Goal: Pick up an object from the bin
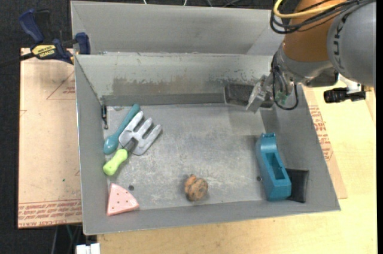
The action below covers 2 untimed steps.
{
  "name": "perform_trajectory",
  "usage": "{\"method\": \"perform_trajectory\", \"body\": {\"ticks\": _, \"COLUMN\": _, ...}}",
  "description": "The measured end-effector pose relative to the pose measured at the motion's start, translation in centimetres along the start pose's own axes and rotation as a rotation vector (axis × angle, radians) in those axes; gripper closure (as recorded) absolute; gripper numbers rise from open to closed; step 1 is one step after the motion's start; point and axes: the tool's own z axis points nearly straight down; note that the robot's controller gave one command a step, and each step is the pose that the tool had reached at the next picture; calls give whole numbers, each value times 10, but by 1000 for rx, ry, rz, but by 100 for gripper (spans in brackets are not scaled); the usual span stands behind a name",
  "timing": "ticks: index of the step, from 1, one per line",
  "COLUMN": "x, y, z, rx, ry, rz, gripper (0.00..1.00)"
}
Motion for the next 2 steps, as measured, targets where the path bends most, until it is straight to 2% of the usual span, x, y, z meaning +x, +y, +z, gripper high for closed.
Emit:
{"method": "perform_trajectory", "body": {"ticks": 1, "x": -3, "y": 1, "z": -31, "rx": -5, "ry": -10, "rz": -1, "gripper": 100}}
{"method": "perform_trajectory", "body": {"ticks": 2, "x": -2, "y": 2, "z": -52, "rx": -4, "ry": -6, "rz": -2, "gripper": 100}}
